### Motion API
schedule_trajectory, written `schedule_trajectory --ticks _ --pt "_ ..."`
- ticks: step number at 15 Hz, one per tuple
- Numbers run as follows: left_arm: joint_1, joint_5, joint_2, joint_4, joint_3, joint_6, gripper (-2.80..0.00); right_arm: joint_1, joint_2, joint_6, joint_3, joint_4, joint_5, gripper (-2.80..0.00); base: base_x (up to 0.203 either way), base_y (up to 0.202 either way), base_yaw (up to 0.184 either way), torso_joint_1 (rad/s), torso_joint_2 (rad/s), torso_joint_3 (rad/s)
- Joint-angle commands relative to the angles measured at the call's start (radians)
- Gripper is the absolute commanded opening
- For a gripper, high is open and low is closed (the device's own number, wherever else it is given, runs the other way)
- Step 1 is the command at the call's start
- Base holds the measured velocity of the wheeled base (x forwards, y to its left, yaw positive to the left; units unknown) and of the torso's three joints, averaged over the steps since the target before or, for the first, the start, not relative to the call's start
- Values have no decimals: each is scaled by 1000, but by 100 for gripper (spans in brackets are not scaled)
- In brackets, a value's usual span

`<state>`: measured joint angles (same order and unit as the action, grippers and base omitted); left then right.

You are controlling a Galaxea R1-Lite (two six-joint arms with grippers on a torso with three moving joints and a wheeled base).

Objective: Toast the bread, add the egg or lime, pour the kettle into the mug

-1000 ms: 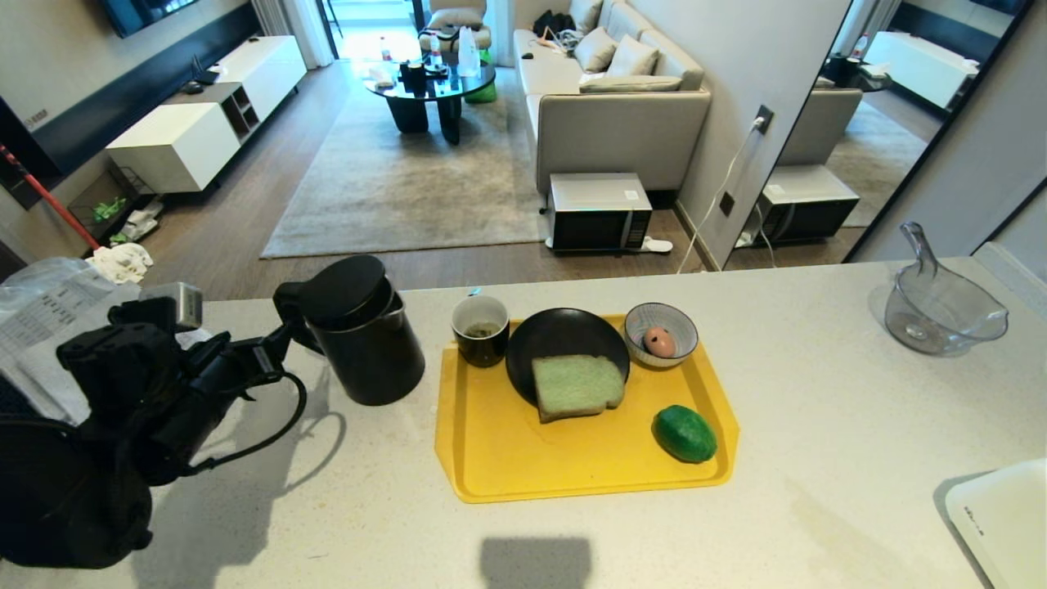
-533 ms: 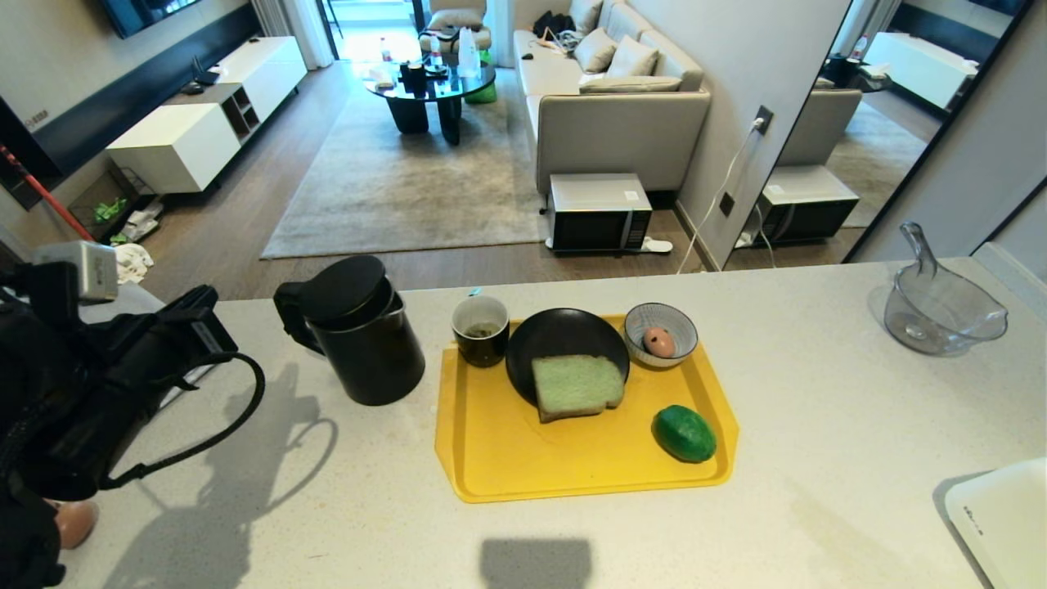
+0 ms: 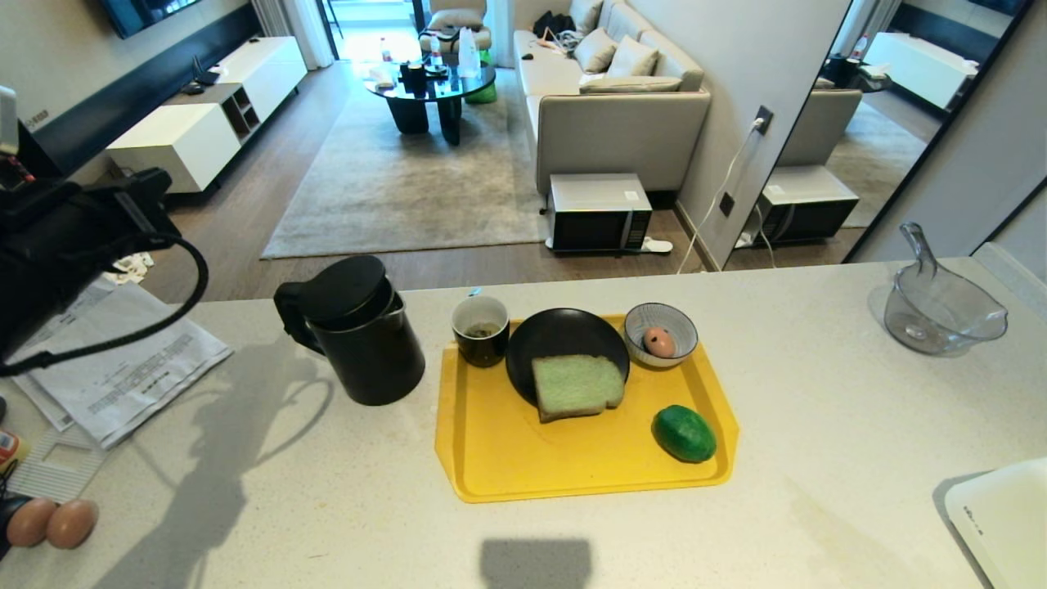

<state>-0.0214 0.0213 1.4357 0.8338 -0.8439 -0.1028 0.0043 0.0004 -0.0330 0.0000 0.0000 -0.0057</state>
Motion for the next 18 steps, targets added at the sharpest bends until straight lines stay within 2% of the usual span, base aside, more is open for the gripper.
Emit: schedule_trajectory --ticks 1,2,3,4,6,8,9,11,14,16,18 --pt "-10 44 -51 -452 -211 -62 -280 0 0 -1 0 0 0 -280 0 0 0 0 0 0" --pt "-11 64 -50 -591 -285 -116 -280 0 0 -1 0 0 0 -280 0 0 0 0 0 0" --pt "-7 80 -38 -688 -351 -199 -280 0 0 -1 0 0 0 -280 0 0 0 0 0 0" --pt "3 92 -13 -752 -402 -309 -280 0 0 -1 0 0 0 -280 0 0 0 0 0 0" --pt "20 111 60 -855 -505 -493 -280 0 0 -1 0 0 0 -280 0 0 0 0 0 0" --pt "30 146 107 -944 -548 -629 -280 0 0 -1 0 0 0 -280 0 0 0 0 0 0" --pt "34 158 129 -952 -556 -685 -280 0 0 -1 0 0 0 -280 0 0 0 0 0 0" --pt "54 163 165 -953 -560 -777 -280 0 0 -1 0 0 0 -280 0 0 0 0 0 0" --pt "77 163 217 -947 -558 -872 -280 0 0 -1 0 0 0 -280 0 0 0 0 0 0" --pt "84 162 259 -895 -561 -947 -280 0 0 -1 0 0 0 -280 0 0 0 0 0 0" --pt "92 162 301 -843 -557 -981 -280 0 0 -1 0 0 0 -280 0 0 0 0 0 0"
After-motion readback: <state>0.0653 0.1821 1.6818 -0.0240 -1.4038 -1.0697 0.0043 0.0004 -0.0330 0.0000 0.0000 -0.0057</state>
